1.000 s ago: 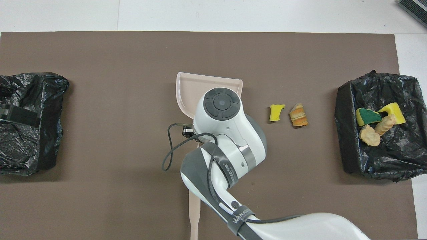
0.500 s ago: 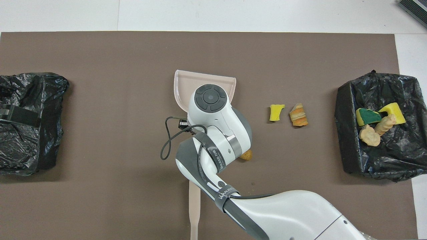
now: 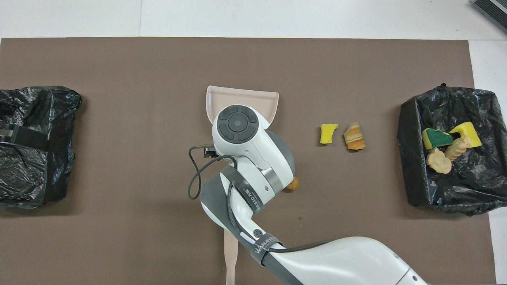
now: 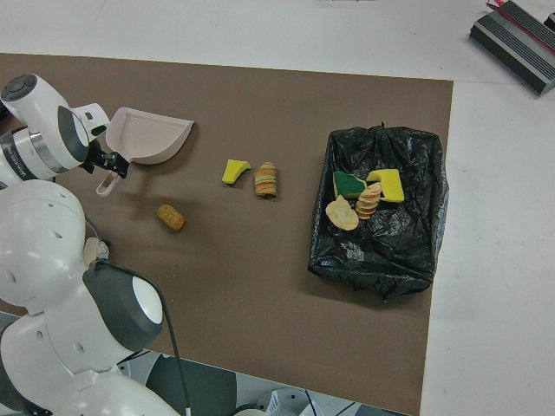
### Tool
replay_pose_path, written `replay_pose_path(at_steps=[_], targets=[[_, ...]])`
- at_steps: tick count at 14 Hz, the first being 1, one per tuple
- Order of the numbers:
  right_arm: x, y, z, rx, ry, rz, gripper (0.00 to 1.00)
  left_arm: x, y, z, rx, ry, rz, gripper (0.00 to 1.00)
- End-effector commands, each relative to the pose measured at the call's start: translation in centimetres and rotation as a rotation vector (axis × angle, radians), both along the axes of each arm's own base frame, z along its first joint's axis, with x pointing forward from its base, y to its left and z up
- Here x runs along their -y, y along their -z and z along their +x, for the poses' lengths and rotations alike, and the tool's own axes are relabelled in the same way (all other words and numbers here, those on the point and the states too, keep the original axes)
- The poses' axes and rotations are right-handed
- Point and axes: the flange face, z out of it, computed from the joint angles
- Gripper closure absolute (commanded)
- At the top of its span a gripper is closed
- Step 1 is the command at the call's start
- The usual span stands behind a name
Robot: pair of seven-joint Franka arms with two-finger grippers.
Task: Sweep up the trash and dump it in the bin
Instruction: 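Set the dustpan down beside the crusts and release it with the right gripper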
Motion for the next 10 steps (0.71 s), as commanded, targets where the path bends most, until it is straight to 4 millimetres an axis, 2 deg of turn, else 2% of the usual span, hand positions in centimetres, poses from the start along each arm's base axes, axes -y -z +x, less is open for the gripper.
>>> replay_pose_path(at_steps=[1, 4, 5, 7, 10], targets=[[0.8, -2.1, -1.6, 0.003, -0.031, -0.016, 0.0, 0.0, -0.5, -0.2, 0.007, -0.002, 0.004, 0.0], [1.6, -4.0, -4.9, 0.001, -0.022, -0.027, 0.0, 0.0, -0.5, -0.2, 0.009, -0.005, 0.004, 0.0], [1.3, -4.6, -6.7, 0.001, -0.037, -0.033, 0.0, 0.0, -0.5, -0.2, 0.009, -0.004, 0.004, 0.0], [1.7, -5.6, -9.1, 0.003, 0.0, -0.039, 0.0, 0.1, -0.5, -0.2, 0.009, -0.002, 0.004, 0.0], [1.6, -6.3, -12.9, 0.001, 0.018, -0.051, 0.0, 0.0, -0.5, -0.2, 0.007, -0.005, 0.004, 0.0]])
